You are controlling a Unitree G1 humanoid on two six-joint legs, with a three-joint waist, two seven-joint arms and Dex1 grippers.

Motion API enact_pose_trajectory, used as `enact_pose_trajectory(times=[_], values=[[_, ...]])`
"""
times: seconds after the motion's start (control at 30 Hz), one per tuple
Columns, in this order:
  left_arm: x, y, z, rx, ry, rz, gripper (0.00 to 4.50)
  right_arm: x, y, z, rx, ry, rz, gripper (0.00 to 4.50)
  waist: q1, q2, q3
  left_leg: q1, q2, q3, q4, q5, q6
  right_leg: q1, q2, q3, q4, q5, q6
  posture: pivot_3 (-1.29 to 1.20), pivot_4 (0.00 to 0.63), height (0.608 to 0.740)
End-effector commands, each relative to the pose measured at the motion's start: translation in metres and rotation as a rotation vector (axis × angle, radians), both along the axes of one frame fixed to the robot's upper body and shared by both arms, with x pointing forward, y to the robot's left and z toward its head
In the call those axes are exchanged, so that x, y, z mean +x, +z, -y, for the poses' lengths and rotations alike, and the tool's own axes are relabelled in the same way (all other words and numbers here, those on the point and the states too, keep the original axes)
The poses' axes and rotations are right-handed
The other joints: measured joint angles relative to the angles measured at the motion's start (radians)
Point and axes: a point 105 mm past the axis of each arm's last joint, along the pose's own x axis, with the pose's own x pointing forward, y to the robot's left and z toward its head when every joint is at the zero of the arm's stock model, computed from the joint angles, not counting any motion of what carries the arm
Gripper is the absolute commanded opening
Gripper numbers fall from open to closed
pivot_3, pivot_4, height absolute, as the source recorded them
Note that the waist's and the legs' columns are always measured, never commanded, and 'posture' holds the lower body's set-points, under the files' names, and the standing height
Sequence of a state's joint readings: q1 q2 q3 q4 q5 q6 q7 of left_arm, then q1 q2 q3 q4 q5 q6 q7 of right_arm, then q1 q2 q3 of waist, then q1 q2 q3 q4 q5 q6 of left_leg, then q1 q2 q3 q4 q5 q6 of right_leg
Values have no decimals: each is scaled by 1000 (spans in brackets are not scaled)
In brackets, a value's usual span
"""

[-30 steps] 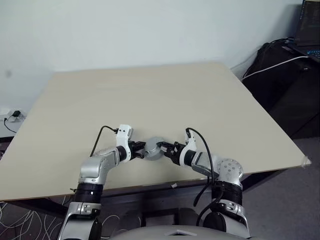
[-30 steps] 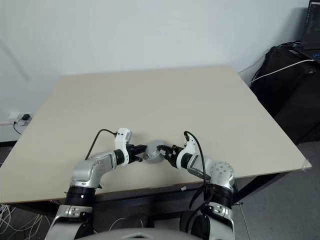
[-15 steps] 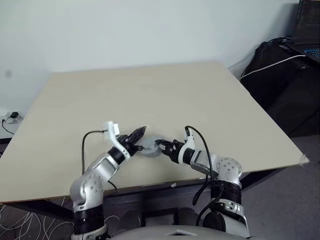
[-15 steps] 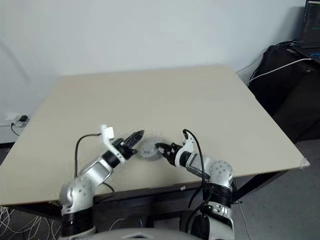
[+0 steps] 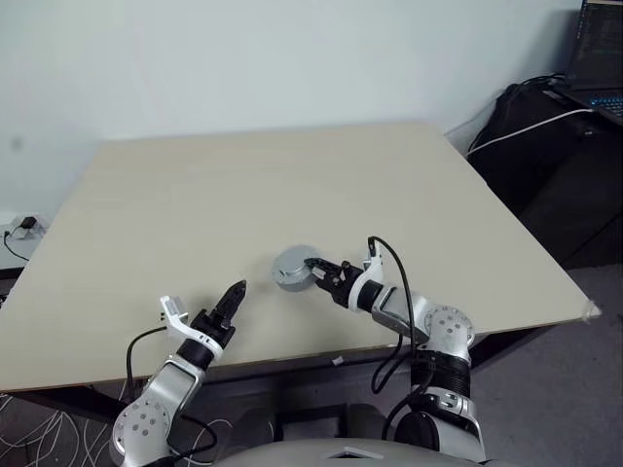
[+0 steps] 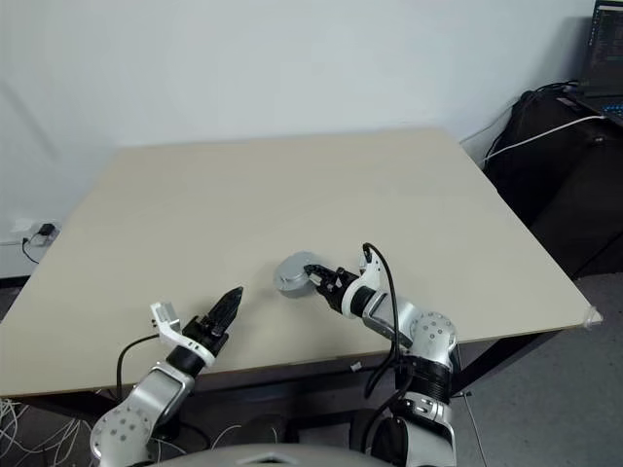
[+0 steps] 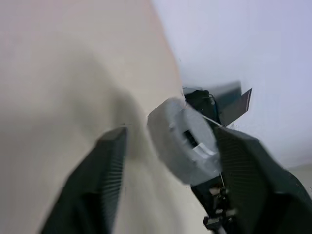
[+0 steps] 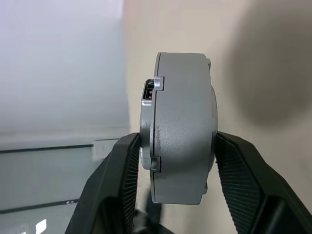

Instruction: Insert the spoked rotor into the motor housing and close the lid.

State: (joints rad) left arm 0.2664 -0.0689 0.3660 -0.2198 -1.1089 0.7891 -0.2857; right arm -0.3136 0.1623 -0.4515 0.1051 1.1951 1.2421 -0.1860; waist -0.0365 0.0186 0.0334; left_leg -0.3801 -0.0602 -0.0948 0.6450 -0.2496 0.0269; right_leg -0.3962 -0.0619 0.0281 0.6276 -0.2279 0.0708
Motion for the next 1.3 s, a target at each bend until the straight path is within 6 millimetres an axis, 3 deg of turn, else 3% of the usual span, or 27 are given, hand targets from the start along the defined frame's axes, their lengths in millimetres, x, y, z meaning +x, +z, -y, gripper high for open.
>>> enact_pose_trajectory(times=[0.03, 0.1, 0.5, 1.3], values=[[1, 10, 33, -209, 13, 48, 4267, -9, 32, -41, 180, 60, 71, 2093, 0, 0, 0, 0, 0, 0, 0, 0, 0, 0, 0, 0, 0, 0, 0, 0, 0, 740], [0, 10, 37, -234, 3, 45, 4500, -11, 34, -44, 186, 74, 74, 2093, 0, 0, 0, 0, 0, 0, 0, 0, 0, 0, 0, 0, 0, 0, -1, 0, 0, 740], [2, 23, 45, -361, -25, 109, 4500, -31, 37, -61, 219, 202, 70, 2093, 0, -1, 2, -1, 0, 2, 0, -1, 1, -1, 0, 1, 0, 0, -1, 0, 0, 740], [9, 37, 47, -465, 6, 197, 4500, -51, 35, -70, 257, 334, 23, 2093, 1, -1, 3, -2, 0, 3, 0, -1, 2, -2, 0, 1, -1, 0, -1, 0, 0, 740]])
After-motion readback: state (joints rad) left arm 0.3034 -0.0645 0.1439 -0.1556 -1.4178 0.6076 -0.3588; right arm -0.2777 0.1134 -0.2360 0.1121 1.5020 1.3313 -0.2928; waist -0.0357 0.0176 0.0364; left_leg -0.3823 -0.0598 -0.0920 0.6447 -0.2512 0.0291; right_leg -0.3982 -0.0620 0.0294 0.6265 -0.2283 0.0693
